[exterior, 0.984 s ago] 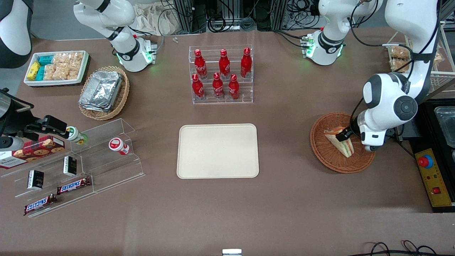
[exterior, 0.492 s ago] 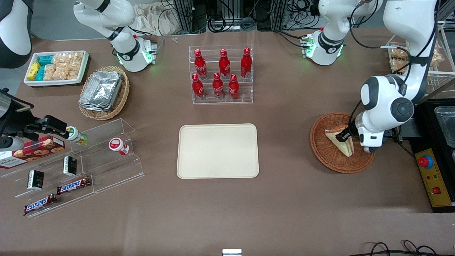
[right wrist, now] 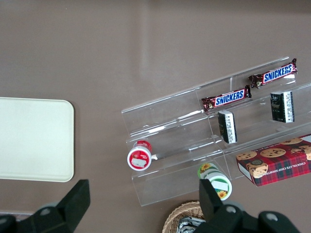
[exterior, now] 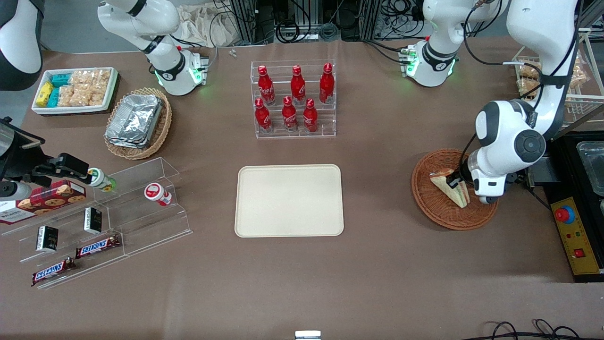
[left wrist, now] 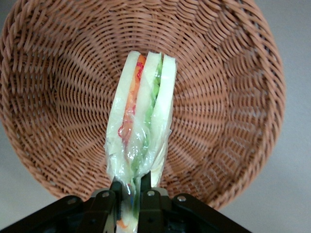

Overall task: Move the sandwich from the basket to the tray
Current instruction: 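Lift the sandwich out of the basket with the left gripper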

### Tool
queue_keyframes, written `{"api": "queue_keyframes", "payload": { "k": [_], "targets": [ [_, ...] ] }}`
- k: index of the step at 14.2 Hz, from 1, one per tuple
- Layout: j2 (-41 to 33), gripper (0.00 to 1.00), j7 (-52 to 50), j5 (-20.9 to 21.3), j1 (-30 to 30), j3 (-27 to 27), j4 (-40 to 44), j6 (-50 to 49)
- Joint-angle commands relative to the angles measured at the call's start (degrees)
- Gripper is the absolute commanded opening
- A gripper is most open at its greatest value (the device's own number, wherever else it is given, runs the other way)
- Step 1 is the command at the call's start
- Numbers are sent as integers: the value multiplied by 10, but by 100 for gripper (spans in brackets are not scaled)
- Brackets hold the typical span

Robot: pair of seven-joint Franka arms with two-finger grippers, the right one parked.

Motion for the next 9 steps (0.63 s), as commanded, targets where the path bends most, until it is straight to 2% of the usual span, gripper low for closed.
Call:
{"api": "queue_keyframes", "payload": {
  "k": [1,5,9],
  "targets": [
    [-14,0,-10,5,-3,-13,78,-127],
    [-20,0,33,4,-2,-16,219,-322],
    [-22,0,96,-3,-3,-19,312,-393]
  ]
}}
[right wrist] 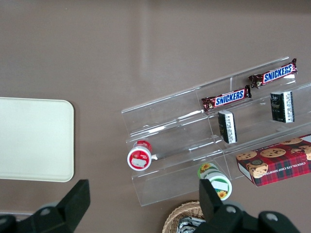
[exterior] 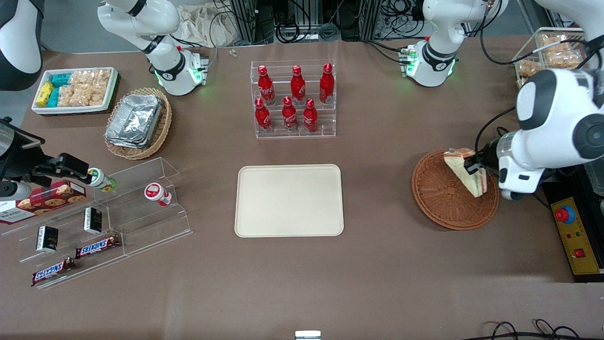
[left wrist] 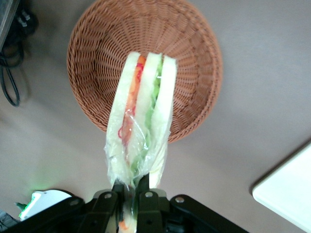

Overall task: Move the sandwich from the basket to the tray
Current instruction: 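Carry the sandwich with the left gripper over the cream tray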

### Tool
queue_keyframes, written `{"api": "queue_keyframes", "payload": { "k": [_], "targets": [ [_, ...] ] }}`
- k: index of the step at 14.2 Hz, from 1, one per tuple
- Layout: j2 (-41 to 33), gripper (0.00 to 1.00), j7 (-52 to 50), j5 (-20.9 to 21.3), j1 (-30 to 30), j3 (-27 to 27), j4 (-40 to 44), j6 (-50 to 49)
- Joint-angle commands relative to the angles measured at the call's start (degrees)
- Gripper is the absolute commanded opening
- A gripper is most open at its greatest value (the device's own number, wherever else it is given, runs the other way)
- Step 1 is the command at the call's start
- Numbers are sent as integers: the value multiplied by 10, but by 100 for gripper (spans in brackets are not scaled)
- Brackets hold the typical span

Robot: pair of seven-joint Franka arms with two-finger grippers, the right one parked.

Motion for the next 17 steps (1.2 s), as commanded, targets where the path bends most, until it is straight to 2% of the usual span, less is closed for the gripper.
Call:
{"api": "queue_keyframes", "payload": {
  "k": [1,5,8,9,11,12,13,17],
  "targets": [
    [13,0,59,-4,-2,-12,69,-52],
    [21,0,65,-6,-2,-78,105,-62],
    [30,3,62,0,-2,-152,106,-52],
    [39,0,62,-6,-2,-171,106,-51],
    [64,0,52,9,-3,-220,115,-25],
    [75,0,21,32,-9,-242,114,5],
    [91,0,-12,47,-25,-247,113,27],
    [171,0,-33,55,-86,-247,116,113]
  ]
}}
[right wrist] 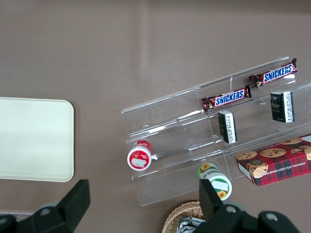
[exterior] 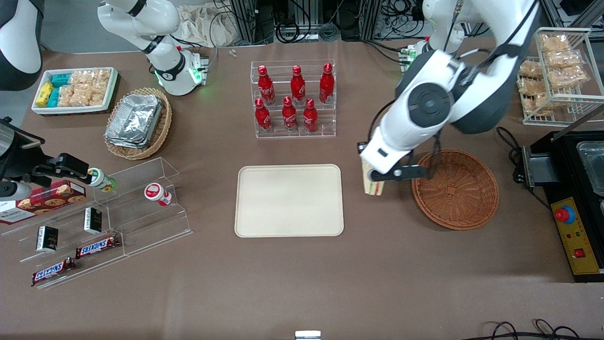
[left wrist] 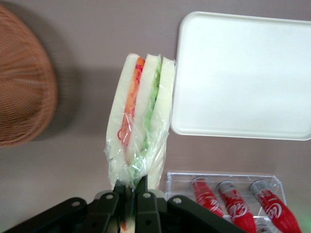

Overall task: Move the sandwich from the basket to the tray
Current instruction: 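Carry the sandwich with the left gripper over the cream tray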

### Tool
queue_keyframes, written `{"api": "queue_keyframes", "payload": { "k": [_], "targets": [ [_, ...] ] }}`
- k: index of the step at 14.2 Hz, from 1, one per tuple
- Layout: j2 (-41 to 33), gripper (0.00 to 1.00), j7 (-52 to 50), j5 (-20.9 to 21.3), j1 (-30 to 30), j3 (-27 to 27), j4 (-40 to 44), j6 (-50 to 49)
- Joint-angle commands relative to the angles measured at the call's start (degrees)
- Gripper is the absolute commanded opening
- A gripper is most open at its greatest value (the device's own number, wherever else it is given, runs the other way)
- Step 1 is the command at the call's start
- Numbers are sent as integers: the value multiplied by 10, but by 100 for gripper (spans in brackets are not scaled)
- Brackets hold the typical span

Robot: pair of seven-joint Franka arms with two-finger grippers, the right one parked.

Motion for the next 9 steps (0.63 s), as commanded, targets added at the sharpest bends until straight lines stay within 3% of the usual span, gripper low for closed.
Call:
{"api": "queue_keyframes", "payload": {
  "k": [1,6,9],
  "targets": [
    [68,0,-13,18,-42,-1,27,61],
    [173,0,-38,106,-87,1,28,123],
    [203,0,-40,115,-87,2,27,147]
  ]
}}
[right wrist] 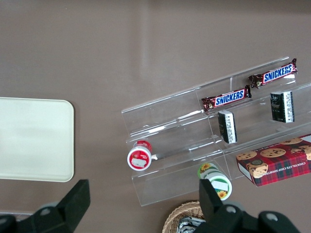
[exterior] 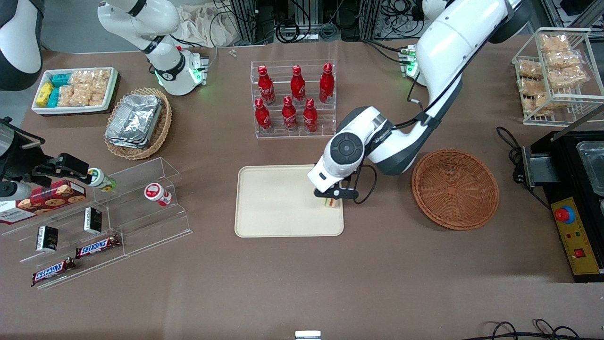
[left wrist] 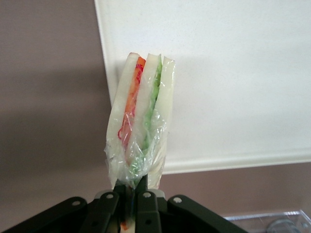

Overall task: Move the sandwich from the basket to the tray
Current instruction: 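Carry the sandwich with the left gripper over the cream tray, then lower the sandwich onto the tray and open the left gripper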

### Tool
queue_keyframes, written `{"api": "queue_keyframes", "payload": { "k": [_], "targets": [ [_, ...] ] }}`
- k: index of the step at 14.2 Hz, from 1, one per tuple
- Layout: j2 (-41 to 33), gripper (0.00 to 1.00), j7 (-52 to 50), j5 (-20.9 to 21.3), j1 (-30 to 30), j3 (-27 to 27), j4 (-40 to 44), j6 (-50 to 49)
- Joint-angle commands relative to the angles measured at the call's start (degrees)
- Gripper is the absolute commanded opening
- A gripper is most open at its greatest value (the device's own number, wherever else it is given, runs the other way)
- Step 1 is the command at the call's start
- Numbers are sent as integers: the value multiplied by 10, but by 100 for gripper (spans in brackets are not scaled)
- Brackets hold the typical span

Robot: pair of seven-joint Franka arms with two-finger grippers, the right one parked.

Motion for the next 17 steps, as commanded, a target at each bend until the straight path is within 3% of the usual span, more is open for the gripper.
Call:
{"api": "queue_keyframes", "payload": {
  "k": [1,4,5,6,7,11,17],
  "targets": [
    [33,0,-11,15,-3,1,25,6],
    [44,0,-11,14,-3,4,26,32],
    [47,8,-17,13,-4,11,26,33],
    [47,59,-23,12,-4,16,26,33],
    [47,99,-24,14,-4,17,26,33],
    [11,99,-40,12,6,19,26,17],
    [-120,100,-30,3,38,18,11,-140]
  ]
}}
